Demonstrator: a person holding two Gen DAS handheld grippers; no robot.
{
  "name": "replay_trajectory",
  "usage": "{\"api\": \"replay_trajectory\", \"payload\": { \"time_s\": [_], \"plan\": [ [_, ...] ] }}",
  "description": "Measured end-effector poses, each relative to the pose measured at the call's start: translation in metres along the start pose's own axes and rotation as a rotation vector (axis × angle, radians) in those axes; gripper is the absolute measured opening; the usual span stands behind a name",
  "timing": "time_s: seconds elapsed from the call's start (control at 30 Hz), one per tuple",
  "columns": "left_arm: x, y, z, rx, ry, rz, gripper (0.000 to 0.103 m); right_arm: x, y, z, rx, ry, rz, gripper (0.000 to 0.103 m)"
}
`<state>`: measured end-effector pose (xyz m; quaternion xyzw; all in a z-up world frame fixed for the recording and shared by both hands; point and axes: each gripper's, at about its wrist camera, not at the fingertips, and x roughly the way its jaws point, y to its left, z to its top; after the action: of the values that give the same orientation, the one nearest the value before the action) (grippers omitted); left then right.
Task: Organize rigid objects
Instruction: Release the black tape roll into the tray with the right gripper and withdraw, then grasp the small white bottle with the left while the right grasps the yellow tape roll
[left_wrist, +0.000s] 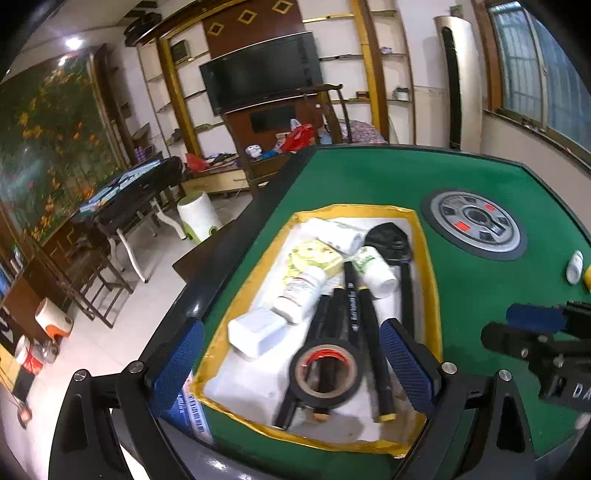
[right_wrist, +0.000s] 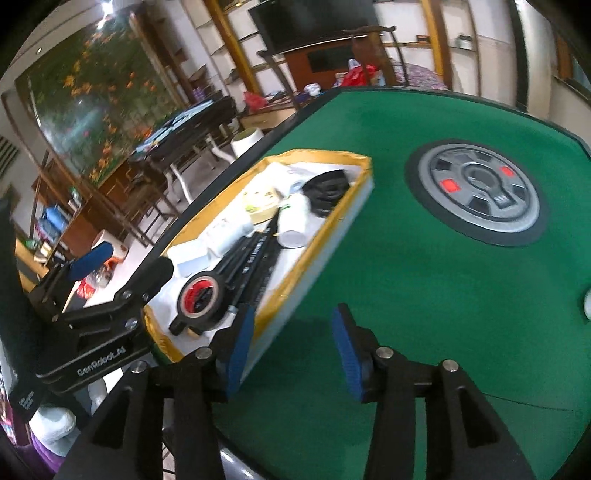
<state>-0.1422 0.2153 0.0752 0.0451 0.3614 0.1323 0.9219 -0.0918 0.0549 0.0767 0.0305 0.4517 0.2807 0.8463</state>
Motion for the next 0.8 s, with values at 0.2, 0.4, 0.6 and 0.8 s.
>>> {"api": "replay_trajectory", "payload": {
  "time_s": [0.2,0.4,0.6,0.8],
  "plan": [
    [-0.006,-0.024,0.004,0.059,0.007,-0.012,0.098,-0.015,-0.028,-0.007,0.064,-0.028,-0.01,0.046],
    [-0.007,-0.053,0.01,0.097,0.028,-0.051,0.098,-0.038,-0.069,-0.018,0.125,-0.06,-0.046,0.047],
    [-0.005,-0.098,0.012,0.196,0.04,-0.103,0.098,-0.069,-0.139,-0.03,0.27,-0.122,-0.101,0.047],
    [0.004,-0.135,0.021,0.209,0.096,-0.268,0.098,-0.119,-0.23,-0.051,0.482,-0.223,-0.212,0.051]
  ]
}}
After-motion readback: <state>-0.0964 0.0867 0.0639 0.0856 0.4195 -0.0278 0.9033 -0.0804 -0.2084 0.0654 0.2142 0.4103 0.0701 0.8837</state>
